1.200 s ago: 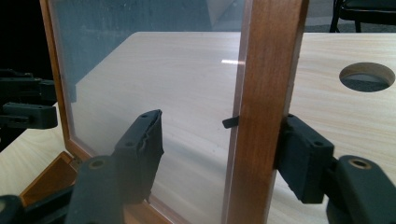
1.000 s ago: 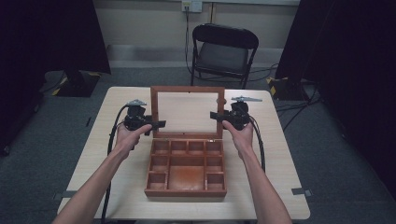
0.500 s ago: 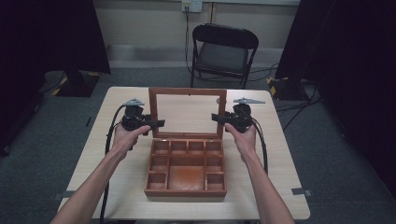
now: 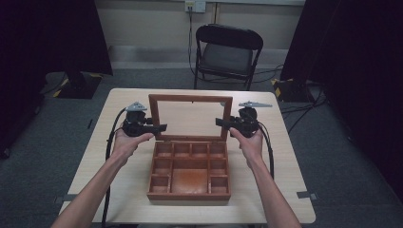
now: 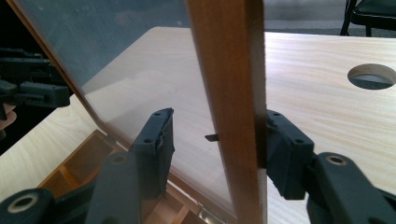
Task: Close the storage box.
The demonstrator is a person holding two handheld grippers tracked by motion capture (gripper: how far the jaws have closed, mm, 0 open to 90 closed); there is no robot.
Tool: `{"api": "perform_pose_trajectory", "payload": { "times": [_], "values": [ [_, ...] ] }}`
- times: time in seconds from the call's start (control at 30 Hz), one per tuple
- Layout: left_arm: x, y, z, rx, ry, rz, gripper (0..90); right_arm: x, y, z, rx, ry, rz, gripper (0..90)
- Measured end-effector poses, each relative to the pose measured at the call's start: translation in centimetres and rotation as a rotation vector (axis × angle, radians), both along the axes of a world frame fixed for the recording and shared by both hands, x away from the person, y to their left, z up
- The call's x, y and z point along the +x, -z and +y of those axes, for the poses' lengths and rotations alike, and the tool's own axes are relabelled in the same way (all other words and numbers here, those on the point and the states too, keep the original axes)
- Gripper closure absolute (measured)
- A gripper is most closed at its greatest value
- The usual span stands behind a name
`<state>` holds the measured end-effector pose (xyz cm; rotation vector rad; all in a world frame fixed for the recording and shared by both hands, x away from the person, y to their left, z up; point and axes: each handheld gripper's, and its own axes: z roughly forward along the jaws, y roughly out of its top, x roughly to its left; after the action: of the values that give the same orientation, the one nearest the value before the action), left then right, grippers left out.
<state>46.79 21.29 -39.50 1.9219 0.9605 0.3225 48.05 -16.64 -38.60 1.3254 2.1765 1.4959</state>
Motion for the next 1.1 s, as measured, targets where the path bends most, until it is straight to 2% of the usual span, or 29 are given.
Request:
{"api": "perform_pose_trajectory", "payload": {
  "times": [0.2, 0.23, 0.33, 0.37, 0.43, 0.53, 0.6, 0.7, 0.87, 0.93, 1.03, 1.1],
  "values": [
    [-0.5, -0.3, 0.0, 0.003, -0.002, -0.014, 43.4, -0.5, -0.1, -0.1, 0.004, -0.014, 0.003, 47.1],
    [-0.5, -0.3, 0.0, -0.012, -0.002, -0.013, 44.4, -0.6, -0.2, -0.1, 0.006, -0.019, 0.007, 46.5],
    [-0.7, -0.3, 0.1, -0.018, 0.014, -0.016, 43.2, -0.8, -0.3, -0.1, 0.005, -0.024, 0.014, 45.5],
    [-0.8, -0.3, 0.1, -0.036, -0.001, -0.006, 42.8, -0.9, -0.4, -0.1, 0.003, -0.023, 0.017, 45.4],
    [-0.8, -0.3, 0.3, -0.056, 0.009, 0.001, 42.8, -1.2, -0.5, 0.0, -0.004, -0.022, 0.016, 44.7],
    [-1.1, -0.4, 0.4, -0.059, 0.022, -0.007, 43.6, -1.6, -0.5, 0.1, -0.005, -0.018, 0.015, 43.4],
    [-1.2, -0.5, 0.5, -0.071, 0.019, 0.006, 44.3, -1.9, -0.6, 0.0, -0.008, -0.025, 0.022, 42.8],
    [-1.4, -0.6, 0.5, -0.058, 0.023, 0.013, 44.2, -2.1, -0.6, -0.1, -0.004, -0.028, 0.023, 42.3],
    [-1.9, -0.8, 0.0, -0.024, 0.021, -0.006, 41.3, -2.5, -0.5, -0.1, 0.006, -0.024, 0.022, 40.5],
    [-1.9, -0.8, 0.0, -0.027, 0.023, -0.003, 41.3, -2.5, -0.5, -0.1, 0.007, -0.026, 0.026, 40.0],
    [-2.2, -0.7, 0.3, -0.065, 0.023, 0.010, 41.4, -2.7, -0.6, 0.0, 0.001, -0.032, 0.033, 38.3],
    [-2.4, -0.6, 0.5, -0.065, 0.029, 0.011, 41.7, -2.9, -0.6, 0.0, -0.003, -0.038, 0.030, 37.4]
  ]
}}
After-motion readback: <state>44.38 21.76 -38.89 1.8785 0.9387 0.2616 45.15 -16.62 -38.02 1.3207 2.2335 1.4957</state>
